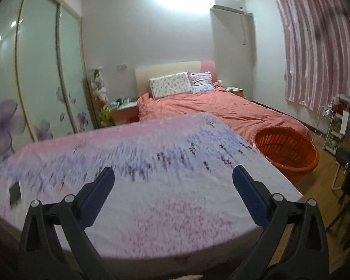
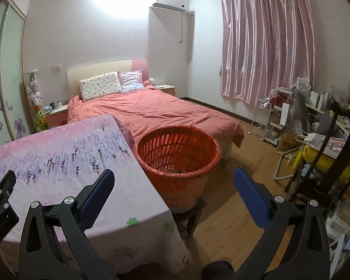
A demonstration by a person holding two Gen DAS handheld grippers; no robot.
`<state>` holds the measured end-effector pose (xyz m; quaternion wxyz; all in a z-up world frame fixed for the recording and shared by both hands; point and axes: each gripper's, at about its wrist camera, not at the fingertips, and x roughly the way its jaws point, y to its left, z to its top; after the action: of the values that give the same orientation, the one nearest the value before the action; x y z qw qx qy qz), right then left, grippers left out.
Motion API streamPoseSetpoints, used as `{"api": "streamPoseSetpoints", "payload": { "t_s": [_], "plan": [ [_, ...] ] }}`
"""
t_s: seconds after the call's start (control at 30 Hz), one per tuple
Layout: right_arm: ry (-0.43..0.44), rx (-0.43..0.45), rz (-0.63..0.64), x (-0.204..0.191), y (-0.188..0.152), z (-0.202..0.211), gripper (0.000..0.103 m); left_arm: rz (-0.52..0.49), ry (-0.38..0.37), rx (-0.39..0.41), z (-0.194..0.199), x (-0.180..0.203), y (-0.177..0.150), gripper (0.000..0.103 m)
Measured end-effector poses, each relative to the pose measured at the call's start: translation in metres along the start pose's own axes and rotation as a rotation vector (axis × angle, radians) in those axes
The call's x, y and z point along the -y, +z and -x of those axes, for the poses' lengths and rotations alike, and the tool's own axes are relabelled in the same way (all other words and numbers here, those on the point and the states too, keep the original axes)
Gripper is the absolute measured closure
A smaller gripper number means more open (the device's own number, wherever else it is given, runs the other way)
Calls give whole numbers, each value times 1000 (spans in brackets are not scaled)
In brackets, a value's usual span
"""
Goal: Collect trash
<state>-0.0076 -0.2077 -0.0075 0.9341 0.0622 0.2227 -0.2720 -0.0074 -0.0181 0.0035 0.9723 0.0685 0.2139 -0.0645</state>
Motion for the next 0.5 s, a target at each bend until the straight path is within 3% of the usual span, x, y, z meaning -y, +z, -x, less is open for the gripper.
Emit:
{"api": "streamPoseSetpoints", "payload": {
  "t_s": [0.27, 0.5],
  "plan": [
    [-17, -92, -12, -2, -2, -1, 2, 67, 45, -68, 6, -14, -4, 4],
    [-51, -94, 8, -8, -5, 8, 2, 103, 48, -116, 5, -19, -1, 4]
  ]
}}
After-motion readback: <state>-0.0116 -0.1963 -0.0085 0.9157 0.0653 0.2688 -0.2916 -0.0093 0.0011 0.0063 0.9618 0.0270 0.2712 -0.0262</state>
